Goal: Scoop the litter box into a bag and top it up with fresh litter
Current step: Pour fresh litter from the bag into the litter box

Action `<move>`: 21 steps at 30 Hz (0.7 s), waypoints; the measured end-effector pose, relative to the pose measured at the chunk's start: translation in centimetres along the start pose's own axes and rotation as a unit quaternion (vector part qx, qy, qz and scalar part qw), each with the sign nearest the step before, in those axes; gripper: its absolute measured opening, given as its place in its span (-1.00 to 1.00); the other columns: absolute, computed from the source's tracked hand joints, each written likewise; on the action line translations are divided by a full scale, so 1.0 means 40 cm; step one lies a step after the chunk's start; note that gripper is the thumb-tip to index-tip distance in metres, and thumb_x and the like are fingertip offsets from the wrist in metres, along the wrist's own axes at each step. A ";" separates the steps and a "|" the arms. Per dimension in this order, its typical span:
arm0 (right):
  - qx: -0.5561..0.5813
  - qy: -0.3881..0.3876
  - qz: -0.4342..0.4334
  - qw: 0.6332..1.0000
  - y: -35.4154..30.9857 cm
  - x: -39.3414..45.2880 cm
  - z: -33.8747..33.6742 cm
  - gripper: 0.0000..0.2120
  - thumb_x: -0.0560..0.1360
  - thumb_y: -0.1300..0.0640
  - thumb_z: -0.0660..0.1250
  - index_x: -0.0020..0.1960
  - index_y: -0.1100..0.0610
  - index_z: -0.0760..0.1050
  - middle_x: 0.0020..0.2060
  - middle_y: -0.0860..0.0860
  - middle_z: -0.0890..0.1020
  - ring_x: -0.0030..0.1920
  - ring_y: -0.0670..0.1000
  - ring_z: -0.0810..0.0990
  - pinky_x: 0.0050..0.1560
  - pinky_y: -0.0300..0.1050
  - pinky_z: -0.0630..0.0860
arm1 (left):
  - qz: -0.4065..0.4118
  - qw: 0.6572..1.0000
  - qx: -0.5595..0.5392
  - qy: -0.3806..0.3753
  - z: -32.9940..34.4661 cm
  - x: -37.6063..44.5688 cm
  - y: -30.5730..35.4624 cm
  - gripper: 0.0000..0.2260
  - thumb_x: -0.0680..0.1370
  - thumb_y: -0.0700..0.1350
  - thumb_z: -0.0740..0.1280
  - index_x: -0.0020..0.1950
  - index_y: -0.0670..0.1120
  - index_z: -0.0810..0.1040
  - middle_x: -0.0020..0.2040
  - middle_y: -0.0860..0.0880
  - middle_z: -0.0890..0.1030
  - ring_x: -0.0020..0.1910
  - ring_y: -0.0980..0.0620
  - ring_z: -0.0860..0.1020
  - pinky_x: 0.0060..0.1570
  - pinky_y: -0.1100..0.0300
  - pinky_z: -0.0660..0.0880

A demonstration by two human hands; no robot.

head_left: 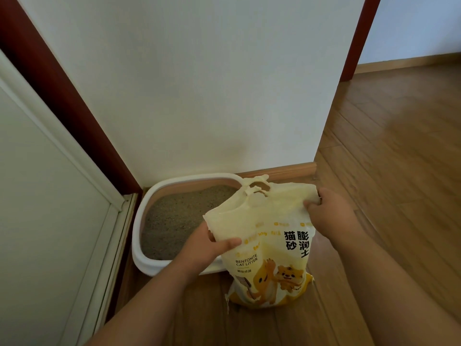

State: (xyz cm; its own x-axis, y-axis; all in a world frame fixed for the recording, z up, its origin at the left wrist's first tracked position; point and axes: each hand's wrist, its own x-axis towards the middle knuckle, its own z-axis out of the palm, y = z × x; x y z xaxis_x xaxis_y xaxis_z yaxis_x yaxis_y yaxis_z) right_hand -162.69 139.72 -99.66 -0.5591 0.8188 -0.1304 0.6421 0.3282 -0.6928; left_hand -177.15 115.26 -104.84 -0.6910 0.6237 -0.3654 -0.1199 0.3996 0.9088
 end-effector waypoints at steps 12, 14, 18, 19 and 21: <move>-0.076 -0.052 0.021 0.996 -0.028 -0.037 0.066 -0.59 0.52 0.26 0.27 0.35 0.06 0.40 0.12 0.08 0.61 0.06 0.13 0.57 0.04 0.00 0.54 | 0.000 0.987 0.113 0.113 0.048 0.094 -0.057 -0.74 0.59 -0.04 0.45 0.25 -0.07 0.65 0.09 -0.01 0.70 0.03 -0.01 0.63 -0.01 0.13 0.51; -0.121 -0.050 0.012 0.991 -0.029 -0.042 0.077 -0.58 0.51 0.26 0.26 0.35 0.07 0.41 0.11 0.10 0.63 0.08 0.16 0.60 0.04 0.01 0.57 | 0.004 0.988 0.110 0.111 0.054 0.100 -0.059 -0.75 0.60 -0.04 0.44 0.25 -0.07 0.65 0.12 -0.04 0.71 0.08 -0.06 0.65 -0.03 0.13 0.51; -0.178 -0.073 0.001 0.981 -0.042 -0.027 0.058 -0.67 0.58 0.22 0.24 0.34 0.14 0.47 0.13 0.12 0.64 0.11 0.16 0.61 0.04 -0.02 0.55 | -0.027 0.992 0.012 0.121 0.061 0.114 -0.074 -0.76 0.59 -0.08 0.45 0.24 -0.07 0.62 0.08 -0.06 0.70 -0.03 -0.03 0.68 -0.20 0.05 0.69; -0.177 -0.078 0.008 0.981 -0.045 -0.027 0.045 -0.70 0.60 0.22 0.23 0.32 0.16 0.49 0.14 0.13 0.64 0.12 0.16 0.60 0.09 0.02 0.56 | -0.032 0.992 -0.014 0.123 0.063 0.112 -0.078 -0.77 0.58 -0.09 0.46 0.23 -0.06 0.61 0.08 -0.06 0.70 -0.04 -0.02 0.68 -0.20 0.04 0.70; -0.159 -0.083 0.022 0.984 -0.041 -0.035 0.026 -0.71 0.61 0.22 0.23 0.32 0.17 0.51 0.16 0.14 0.63 0.14 0.17 0.59 0.15 0.07 0.55 | -0.034 0.990 -0.061 0.122 0.067 0.102 -0.084 -0.79 0.56 -0.08 0.49 0.18 -0.03 0.60 0.06 -0.03 0.70 -0.03 -0.01 0.68 -0.18 0.05 0.70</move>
State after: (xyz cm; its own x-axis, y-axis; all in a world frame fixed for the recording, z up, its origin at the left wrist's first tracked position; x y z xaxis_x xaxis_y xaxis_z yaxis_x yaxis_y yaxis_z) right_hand -163.50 137.55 -99.06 -0.5885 0.7557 -0.2874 0.7841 0.4468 -0.4308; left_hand -177.68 118.26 -109.93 -0.8283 0.4106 -0.3812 -0.2478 0.3417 0.9066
